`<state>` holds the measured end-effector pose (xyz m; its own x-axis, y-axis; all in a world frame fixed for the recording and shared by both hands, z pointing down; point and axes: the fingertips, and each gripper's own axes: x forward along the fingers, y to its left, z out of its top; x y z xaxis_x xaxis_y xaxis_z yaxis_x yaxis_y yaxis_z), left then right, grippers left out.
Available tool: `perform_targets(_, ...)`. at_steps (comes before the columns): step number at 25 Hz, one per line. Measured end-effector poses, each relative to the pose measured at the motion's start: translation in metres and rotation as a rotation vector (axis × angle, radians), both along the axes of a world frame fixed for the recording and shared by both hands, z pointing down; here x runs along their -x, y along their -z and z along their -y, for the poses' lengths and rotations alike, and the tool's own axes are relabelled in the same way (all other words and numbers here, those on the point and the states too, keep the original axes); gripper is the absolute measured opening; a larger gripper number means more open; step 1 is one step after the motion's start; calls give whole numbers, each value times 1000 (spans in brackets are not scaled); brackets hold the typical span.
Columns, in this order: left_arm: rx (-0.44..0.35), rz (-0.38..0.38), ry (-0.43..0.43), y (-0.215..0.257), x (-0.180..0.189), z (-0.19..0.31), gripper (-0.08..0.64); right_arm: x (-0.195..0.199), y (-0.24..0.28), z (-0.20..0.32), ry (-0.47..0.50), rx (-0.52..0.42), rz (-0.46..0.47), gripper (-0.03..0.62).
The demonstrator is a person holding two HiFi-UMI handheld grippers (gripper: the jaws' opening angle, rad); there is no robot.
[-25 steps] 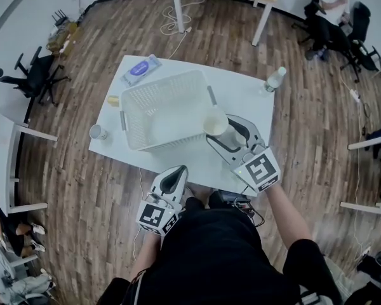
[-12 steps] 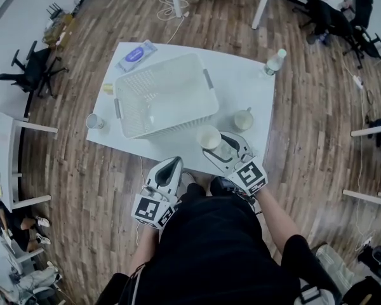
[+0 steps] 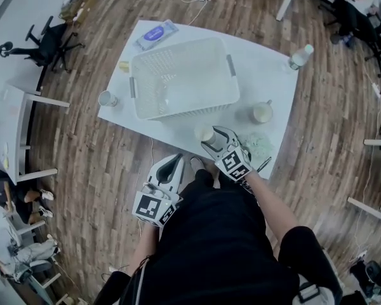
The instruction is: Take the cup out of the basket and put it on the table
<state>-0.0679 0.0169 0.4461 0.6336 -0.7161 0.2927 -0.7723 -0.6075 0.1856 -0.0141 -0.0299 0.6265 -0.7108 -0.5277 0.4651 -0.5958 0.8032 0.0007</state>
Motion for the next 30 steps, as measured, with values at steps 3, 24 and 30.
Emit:
perform_targets(3,15,15,32,-3,11,-5,9,13,-22,9,15,16,-37,256)
perform_targets(24,-14,36,3,10,9,-7,9,1,-58,3,-2,66,-112,302)
perform_targets(30,-21,17,-19,9,3,-2,9,-13,-25,-11,16,63,-59,302)
